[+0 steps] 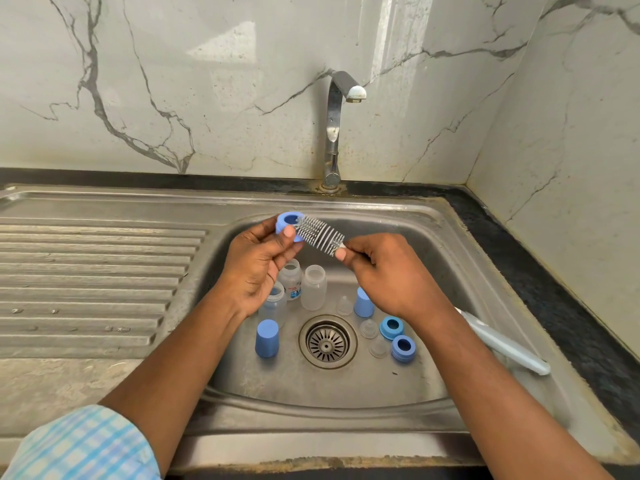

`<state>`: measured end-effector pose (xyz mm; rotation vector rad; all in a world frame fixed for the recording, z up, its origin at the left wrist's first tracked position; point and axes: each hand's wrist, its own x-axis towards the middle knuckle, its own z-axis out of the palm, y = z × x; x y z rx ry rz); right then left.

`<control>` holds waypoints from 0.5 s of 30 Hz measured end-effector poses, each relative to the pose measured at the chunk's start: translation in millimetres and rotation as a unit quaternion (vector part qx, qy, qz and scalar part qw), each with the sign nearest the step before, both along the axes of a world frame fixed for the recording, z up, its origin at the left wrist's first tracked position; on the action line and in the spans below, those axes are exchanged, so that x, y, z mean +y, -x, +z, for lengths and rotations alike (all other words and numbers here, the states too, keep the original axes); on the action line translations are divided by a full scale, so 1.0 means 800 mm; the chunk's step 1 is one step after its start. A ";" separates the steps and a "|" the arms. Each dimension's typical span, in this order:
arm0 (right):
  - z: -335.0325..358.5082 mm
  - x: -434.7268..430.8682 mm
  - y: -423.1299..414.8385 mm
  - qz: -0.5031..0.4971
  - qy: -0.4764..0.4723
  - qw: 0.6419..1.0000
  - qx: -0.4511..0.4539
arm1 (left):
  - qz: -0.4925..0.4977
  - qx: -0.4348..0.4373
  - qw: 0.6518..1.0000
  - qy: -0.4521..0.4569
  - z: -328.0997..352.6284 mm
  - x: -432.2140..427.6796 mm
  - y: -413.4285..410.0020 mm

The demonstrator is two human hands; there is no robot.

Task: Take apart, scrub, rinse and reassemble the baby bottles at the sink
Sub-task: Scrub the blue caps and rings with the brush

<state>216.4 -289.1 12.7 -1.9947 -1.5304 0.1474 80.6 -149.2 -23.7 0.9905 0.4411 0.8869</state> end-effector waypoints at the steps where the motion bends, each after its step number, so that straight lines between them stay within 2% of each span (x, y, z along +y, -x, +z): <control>1: -0.001 0.000 0.003 0.005 0.011 1.000 -0.014 | 0.006 -0.013 1.000 0.009 0.001 0.003 0.002; 4: -0.003 0.001 0.005 -0.003 0.025 0.999 -0.040 | 0.005 -0.030 0.999 0.015 0.005 0.009 0.005; 9: 0.000 -0.002 -0.001 -0.020 -0.001 0.999 -0.030 | 0.047 0.012 0.999 0.010 0.000 0.011 0.003; 15: -0.001 0.000 -0.002 -0.041 -0.027 0.998 -0.027 | -0.048 0.029 0.998 -0.018 0.001 -0.004 -0.002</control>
